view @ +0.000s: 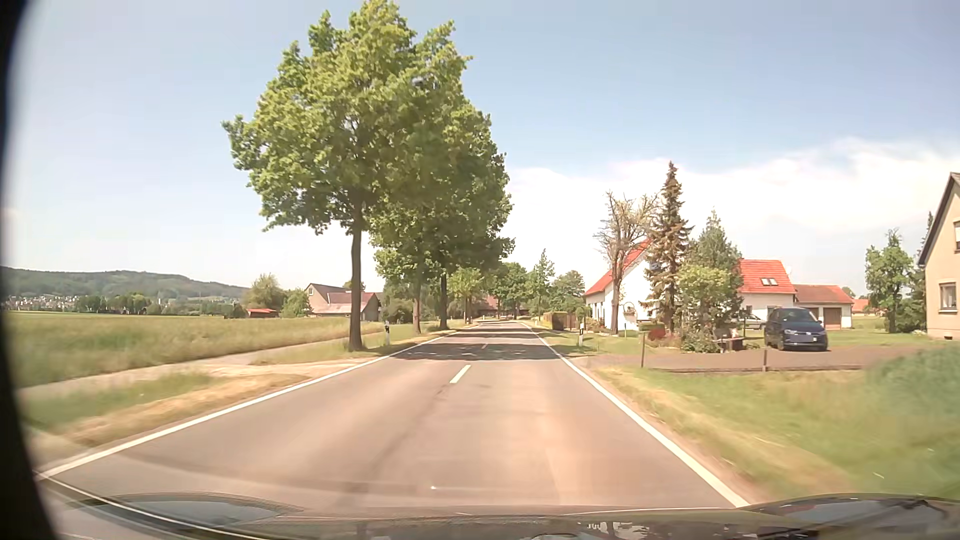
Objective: Follow the waypoints while adhering to traffic rules and regulations
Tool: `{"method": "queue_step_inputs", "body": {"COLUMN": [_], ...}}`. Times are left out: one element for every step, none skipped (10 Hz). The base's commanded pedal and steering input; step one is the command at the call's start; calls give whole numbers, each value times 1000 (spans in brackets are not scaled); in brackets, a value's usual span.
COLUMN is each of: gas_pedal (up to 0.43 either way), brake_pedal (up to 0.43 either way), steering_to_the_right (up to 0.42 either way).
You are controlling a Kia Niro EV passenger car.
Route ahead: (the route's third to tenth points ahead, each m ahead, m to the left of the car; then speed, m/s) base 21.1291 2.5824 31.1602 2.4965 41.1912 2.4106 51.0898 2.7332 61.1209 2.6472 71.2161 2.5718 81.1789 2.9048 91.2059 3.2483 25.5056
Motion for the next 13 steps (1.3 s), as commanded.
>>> {"method": "queue_step_inputs", "body": {"gas_pedal": [209, 209, 209, 209, 189, 177, 169, 169, 157, 98, 59, 0, 0], "brake_pedal": [0, 0, 0, 0, 0, 0, 0, 0, 0, 0, 0, 0, 0], "steering_to_the_right": [0, 0, 0, 0, 0, 0, -1, -1, -1, -1, -1, -1, -1]}}
